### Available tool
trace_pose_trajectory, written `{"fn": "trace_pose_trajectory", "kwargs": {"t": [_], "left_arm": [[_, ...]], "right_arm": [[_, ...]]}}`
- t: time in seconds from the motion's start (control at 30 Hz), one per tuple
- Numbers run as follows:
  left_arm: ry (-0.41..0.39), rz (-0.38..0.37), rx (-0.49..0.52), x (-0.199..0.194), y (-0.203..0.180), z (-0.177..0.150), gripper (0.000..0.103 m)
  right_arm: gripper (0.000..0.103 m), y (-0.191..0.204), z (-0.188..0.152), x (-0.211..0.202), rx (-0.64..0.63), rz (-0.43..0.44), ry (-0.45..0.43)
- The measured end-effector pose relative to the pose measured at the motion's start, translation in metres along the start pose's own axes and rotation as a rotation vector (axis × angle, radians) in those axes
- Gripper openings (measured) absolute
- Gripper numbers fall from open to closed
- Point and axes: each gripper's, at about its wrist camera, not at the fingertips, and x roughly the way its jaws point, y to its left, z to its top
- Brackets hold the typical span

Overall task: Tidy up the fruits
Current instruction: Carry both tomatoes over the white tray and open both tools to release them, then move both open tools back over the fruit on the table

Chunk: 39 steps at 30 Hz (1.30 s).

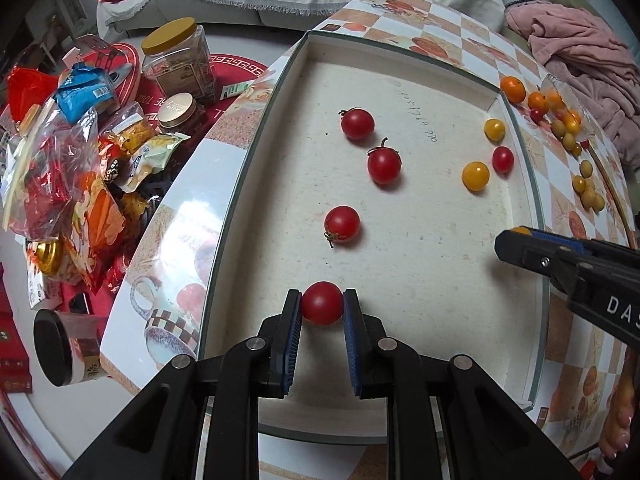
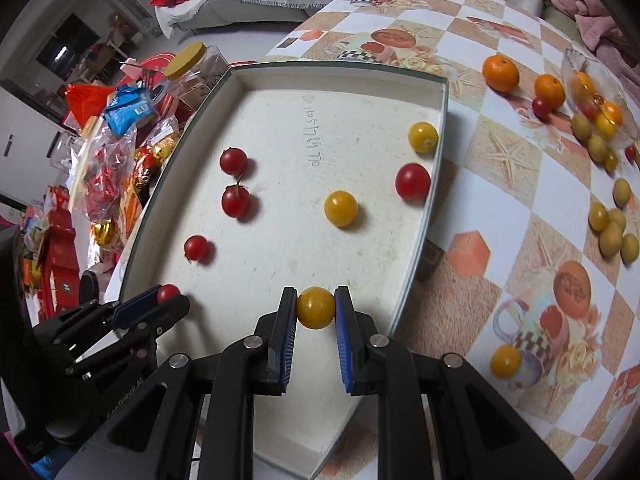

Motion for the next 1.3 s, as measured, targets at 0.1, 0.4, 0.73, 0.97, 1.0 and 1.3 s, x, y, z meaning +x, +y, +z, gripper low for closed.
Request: {"fn": "trace_pose_trajectory", "kwargs": {"t": [0.1,0.4,0.73,0.97,1.0,1.3], "left_arm": [[0.003,0.004,0.006,0.003,-0.001,0.001,0.022],[0.000,0.040,0.058,0.007,-0.007,-0.001,0.022],[0.001,0.085,0.068,0.007,-0.005,-0.003,0.064],[0.016,0.087,0.093,0.005,-0.014,-0.004,0.064],[0.012,0.085,0.100,0.003,-0.017,-0.003,0.064],[-0.035,0.046,0.192,-0.013,-0.060,0.009,0.064]], "right_arm": [[0.021,0.002,0.004,0.005,-0.019,-0.018,0.000],[0.021,0.004,0.003,0.022,-0.061,-0.054,0.016],[0.050,0.003,0.004,0.018,-0.067,-0.037,0.004],[0.083,0.000,0.008,-0.010,-0.009,0.018,-0.079],[0.083,-0.003,0.008,-0.016,0.003,0.020,-0.091],[0.083,-0.066,-0.013,-0.052,0.160,-0.045,-0.141]]}}
